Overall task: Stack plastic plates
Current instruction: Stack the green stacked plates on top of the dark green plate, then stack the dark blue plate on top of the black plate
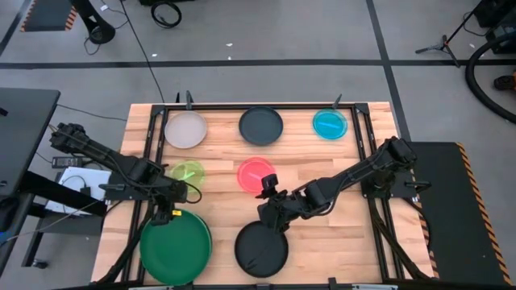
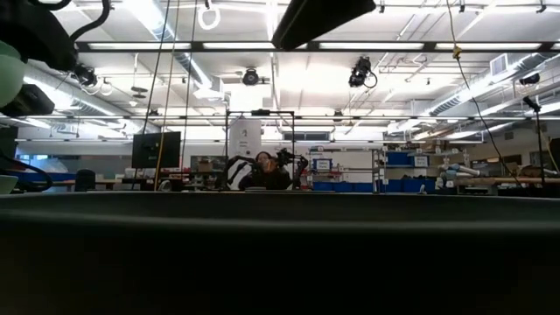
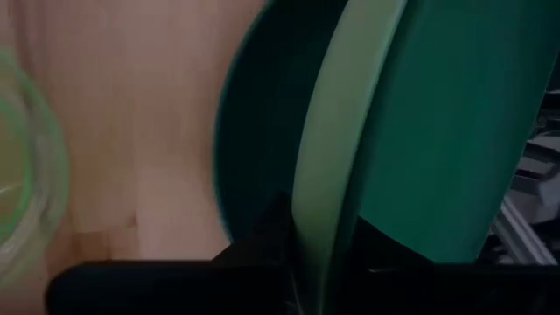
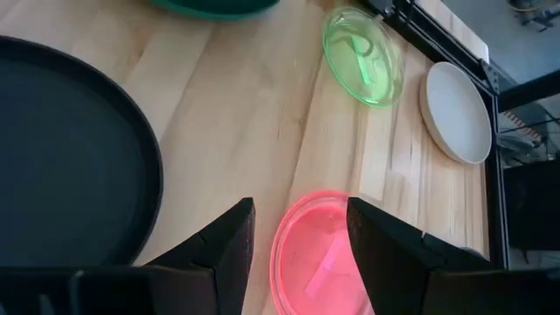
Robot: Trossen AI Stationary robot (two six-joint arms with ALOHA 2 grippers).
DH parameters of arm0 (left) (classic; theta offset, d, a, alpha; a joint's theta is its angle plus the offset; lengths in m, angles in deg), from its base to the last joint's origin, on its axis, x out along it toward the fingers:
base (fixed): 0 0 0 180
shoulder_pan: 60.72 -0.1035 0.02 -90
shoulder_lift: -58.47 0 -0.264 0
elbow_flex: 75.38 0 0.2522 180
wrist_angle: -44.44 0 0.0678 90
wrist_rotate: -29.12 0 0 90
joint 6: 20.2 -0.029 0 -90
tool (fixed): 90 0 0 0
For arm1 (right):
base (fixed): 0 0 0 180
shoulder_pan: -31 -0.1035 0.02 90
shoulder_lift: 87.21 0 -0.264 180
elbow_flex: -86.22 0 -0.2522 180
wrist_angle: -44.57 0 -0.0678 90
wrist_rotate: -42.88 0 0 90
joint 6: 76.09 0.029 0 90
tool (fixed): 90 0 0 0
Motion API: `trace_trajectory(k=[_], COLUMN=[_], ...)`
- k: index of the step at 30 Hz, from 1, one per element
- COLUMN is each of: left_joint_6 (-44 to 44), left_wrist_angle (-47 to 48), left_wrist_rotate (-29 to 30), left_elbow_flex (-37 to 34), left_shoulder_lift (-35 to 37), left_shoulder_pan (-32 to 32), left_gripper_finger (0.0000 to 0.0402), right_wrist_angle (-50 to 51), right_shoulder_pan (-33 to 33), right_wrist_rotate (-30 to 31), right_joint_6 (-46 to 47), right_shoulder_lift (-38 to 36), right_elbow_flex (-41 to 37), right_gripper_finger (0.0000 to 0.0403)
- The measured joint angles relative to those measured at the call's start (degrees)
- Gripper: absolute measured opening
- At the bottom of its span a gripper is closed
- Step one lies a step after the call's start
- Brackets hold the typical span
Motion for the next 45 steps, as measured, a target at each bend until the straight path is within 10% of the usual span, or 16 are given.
trace_trajectory(k=[15,28,36,45], left_joint_6=[1.35,4.87,-0.19,-9.07], left_wrist_angle=[0.78,7.76,11.67,1.43], left_wrist_rotate=[-0.65,-4.42,10.48,16.46], left_elbow_flex=[0.02,2.50,14.43,21.19], left_shoulder_lift=[-6.54,-7.85,-7.82,-5.62], left_shoulder_pan=[0.00,-0.74,-4.78,-4.34], left_gripper_finger=[0.0082,0.0223,0.0257,0.0228], right_wrist_angle=[-4.44,-4.86,-2.57,13.11], right_shoulder_pan=[0.66,2.25,0.96,10.60], right_wrist_rotate=[2.80,5.94,21.61,9.40], right_joint_6=[-7.10,-7.33,-7.92,5.58], right_shoulder_lift=[9.11,7.43,3.97,-4.29], right_elbow_flex=[-0.02,0.00,0.52,0.50], right_gripper_finger=[0.0178,0.0178,0.0174,0.0174])
